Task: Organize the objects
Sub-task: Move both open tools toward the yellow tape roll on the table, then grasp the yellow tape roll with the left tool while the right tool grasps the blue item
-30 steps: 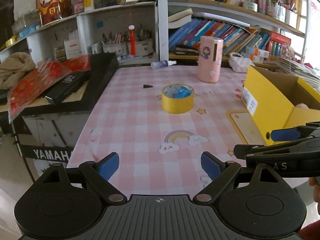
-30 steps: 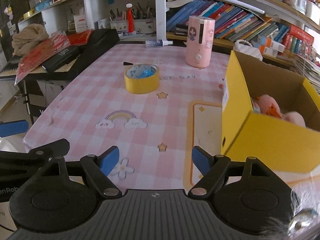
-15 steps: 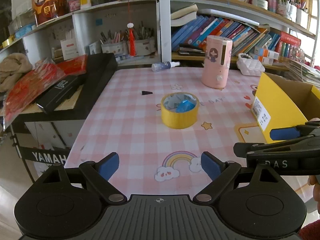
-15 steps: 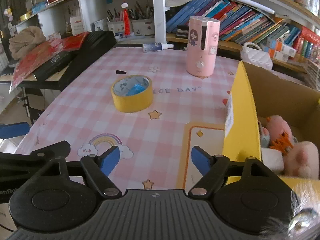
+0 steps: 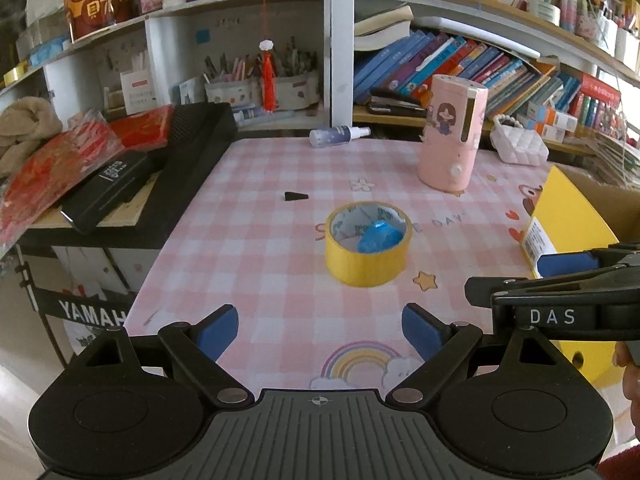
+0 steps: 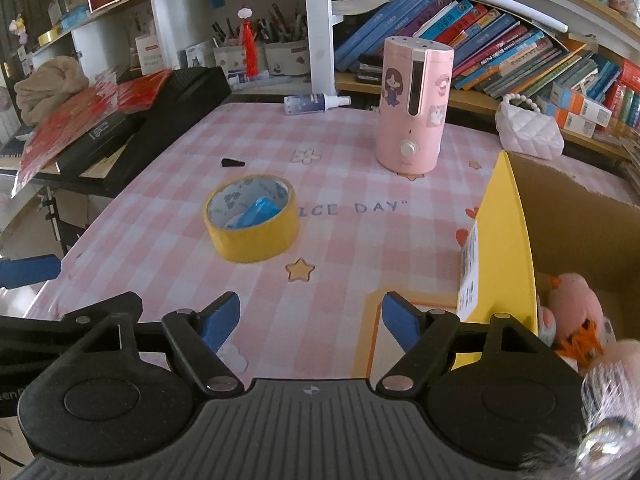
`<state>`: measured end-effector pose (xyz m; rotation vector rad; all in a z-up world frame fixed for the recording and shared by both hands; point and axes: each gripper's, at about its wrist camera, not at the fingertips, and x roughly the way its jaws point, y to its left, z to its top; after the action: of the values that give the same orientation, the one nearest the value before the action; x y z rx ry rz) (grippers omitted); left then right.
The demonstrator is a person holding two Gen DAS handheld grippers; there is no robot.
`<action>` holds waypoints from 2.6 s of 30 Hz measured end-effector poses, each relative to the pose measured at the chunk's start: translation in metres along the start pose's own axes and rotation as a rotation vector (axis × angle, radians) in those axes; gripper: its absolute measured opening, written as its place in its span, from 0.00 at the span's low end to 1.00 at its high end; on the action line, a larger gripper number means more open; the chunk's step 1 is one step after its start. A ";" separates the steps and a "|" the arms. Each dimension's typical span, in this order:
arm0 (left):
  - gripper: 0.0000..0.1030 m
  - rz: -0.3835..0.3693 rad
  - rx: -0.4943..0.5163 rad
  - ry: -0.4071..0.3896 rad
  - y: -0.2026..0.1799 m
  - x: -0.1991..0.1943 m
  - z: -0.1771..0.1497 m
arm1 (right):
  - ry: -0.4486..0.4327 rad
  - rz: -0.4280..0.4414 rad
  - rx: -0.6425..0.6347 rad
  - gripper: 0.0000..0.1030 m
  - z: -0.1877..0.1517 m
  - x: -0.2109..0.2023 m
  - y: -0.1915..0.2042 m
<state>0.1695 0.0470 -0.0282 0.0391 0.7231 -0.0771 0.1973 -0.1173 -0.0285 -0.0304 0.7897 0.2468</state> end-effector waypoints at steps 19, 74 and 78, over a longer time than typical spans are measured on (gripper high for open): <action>0.86 -0.032 0.022 -0.001 -0.014 0.067 0.033 | -0.040 0.012 0.056 0.74 0.055 0.041 -0.017; 0.84 0.144 -0.213 -0.030 0.067 0.016 0.006 | 0.149 0.037 0.088 0.39 0.074 0.152 0.039; 0.84 0.137 -0.214 -0.038 0.068 0.011 0.007 | 0.116 0.037 0.027 0.28 0.068 0.149 0.043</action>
<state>0.1877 0.1143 -0.0301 -0.1170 0.6861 0.1299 0.3356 -0.0359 -0.0829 -0.0045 0.9100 0.2709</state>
